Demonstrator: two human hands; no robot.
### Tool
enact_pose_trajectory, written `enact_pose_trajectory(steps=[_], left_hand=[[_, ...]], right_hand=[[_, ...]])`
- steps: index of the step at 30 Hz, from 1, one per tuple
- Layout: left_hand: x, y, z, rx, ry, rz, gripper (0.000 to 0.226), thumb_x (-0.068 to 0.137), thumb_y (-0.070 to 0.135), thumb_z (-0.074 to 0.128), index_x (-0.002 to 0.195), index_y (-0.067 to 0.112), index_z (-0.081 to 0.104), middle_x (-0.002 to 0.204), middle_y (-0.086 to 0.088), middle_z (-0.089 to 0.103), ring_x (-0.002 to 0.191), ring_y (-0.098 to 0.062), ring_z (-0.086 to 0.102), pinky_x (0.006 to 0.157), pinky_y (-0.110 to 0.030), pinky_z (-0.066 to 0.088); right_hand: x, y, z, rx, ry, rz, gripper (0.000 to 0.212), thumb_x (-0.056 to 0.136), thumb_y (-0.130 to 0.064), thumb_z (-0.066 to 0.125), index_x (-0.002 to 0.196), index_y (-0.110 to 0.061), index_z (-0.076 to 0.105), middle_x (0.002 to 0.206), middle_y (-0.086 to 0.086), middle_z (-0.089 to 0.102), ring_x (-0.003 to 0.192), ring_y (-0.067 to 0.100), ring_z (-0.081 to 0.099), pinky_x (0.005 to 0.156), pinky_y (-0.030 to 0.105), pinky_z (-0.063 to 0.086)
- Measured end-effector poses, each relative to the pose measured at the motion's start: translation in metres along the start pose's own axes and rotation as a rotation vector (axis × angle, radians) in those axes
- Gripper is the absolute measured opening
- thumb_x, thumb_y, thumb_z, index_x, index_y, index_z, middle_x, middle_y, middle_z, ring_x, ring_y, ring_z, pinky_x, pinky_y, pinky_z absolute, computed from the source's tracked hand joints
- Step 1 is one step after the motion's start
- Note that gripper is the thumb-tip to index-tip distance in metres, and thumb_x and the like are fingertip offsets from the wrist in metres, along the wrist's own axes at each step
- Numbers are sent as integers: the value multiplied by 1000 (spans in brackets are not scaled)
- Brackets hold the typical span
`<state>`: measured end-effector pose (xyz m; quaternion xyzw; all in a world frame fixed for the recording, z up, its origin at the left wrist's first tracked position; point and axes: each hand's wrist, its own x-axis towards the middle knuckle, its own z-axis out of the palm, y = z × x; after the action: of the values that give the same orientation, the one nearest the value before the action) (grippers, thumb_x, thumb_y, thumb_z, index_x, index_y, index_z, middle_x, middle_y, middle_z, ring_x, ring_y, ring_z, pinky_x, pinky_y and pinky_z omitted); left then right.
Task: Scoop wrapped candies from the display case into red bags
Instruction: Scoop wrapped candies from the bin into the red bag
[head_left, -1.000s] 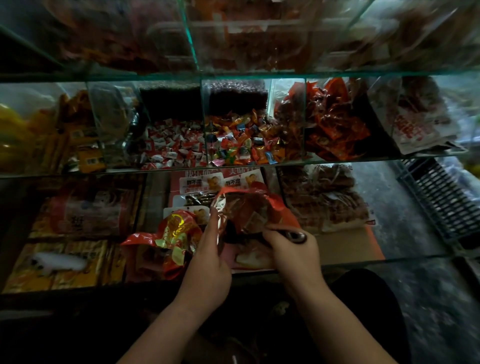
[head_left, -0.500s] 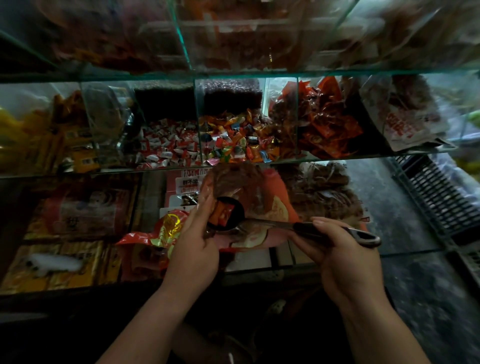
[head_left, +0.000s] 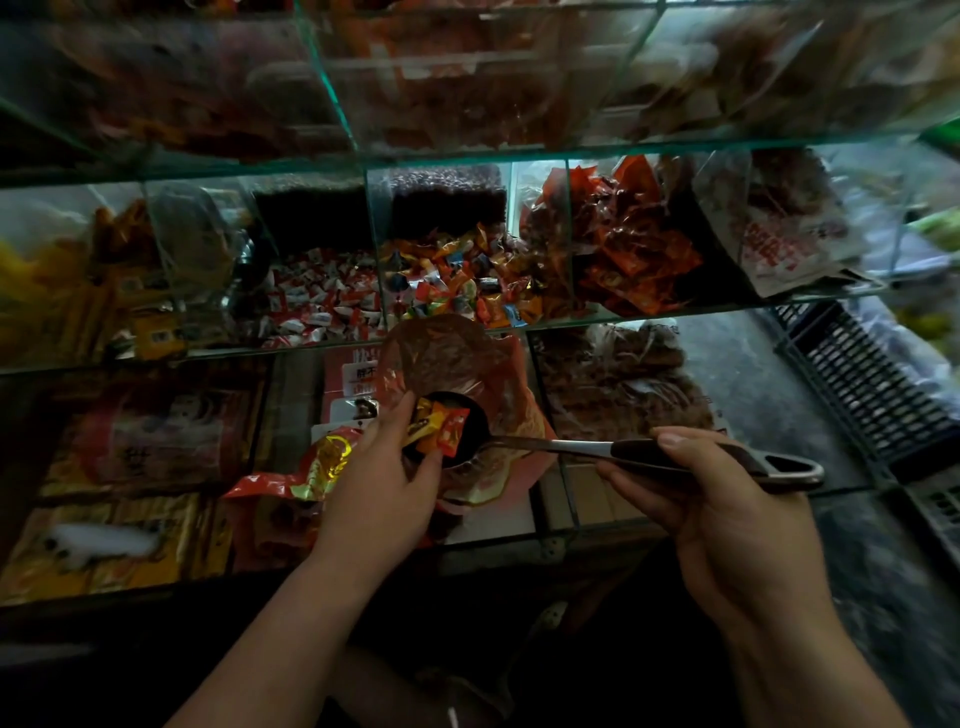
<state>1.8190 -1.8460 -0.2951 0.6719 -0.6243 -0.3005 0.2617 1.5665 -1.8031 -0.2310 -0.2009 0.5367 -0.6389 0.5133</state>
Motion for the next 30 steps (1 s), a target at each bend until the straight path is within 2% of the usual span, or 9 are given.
enact_pose_trajectory(steps=[2, 6, 9, 13, 17, 22, 25, 28, 30], left_hand=[[-2, 1, 1, 31, 19, 18, 66, 100, 43, 58, 160, 32, 30, 162, 6, 35, 147, -14, 35, 114, -30, 35], [-2, 4, 3, 109, 33, 13, 62, 100, 49, 55, 156, 30, 38, 155, -5, 42, 142, -25, 42, 112, -45, 44], [1, 6, 4, 87, 31, 25, 60, 98, 54, 54, 153, 32, 42, 152, 0, 44, 138, -21, 45, 109, -38, 44], [0, 16, 2, 84, 56, 30, 67, 92, 70, 45, 151, 37, 45, 162, -1, 31, 148, -18, 28, 107, -31, 32], [-5, 31, -3, 124, 156, 129, 74, 89, 79, 34, 148, 37, 48, 165, 11, 21, 153, -16, 20, 116, -46, 32], [2, 44, -9, 83, 263, 251, 67, 94, 67, 37, 143, 26, 56, 164, 11, 22, 153, -13, 17, 116, -40, 23], [17, 52, -13, 42, 260, 260, 65, 94, 64, 41, 141, 22, 58, 164, 10, 24, 152, -13, 20, 119, -41, 25], [37, 57, -16, 14, 267, 265, 62, 96, 60, 44, 144, 23, 55, 165, 11, 22, 152, -13, 21, 121, -48, 29], [51, 60, -18, -12, 267, 267, 62, 98, 60, 45, 151, 28, 46, 166, 14, 18, 152, -8, 16, 120, -40, 25]], right_hand=[[-1, -1, -2, -5, 8, 4, 22, 91, 4, 63, 74, -2, 74, 84, 32, 73, 85, 51, 75, 66, 42, 63], [-5, -7, -4, -6, -7, -14, 24, 91, 3, 63, 73, -6, 76, 85, 32, 74, 83, 51, 75, 65, 39, 63], [-8, -16, -5, -7, -11, -53, 29, 92, 4, 61, 70, -9, 76, 81, 29, 74, 80, 50, 76, 63, 38, 63], [-10, -32, -9, 18, 12, -56, 26, 93, 4, 58, 72, -6, 72, 78, 27, 74, 77, 49, 76, 60, 35, 63], [-14, -45, -13, 63, -8, -29, 23, 94, 2, 55, 77, -4, 69, 81, 27, 75, 78, 48, 76, 58, 32, 62], [-16, -54, -5, 102, -51, -41, 42, 95, -2, 52, 64, -17, 75, 78, 23, 76, 76, 44, 77, 58, 29, 62], [-14, -55, 5, 120, -46, -57, 47, 97, -3, 52, 61, -20, 76, 76, 21, 77, 74, 41, 78, 58, 28, 62], [-10, -57, 17, 162, -31, -36, 33, 99, -4, 52, 75, -12, 73, 78, 21, 77, 76, 40, 78, 58, 26, 62], [-5, -58, 24, 193, -17, -20, 18, 98, -5, 54, 86, -4, 68, 83, 21, 77, 80, 40, 78, 60, 26, 62]])
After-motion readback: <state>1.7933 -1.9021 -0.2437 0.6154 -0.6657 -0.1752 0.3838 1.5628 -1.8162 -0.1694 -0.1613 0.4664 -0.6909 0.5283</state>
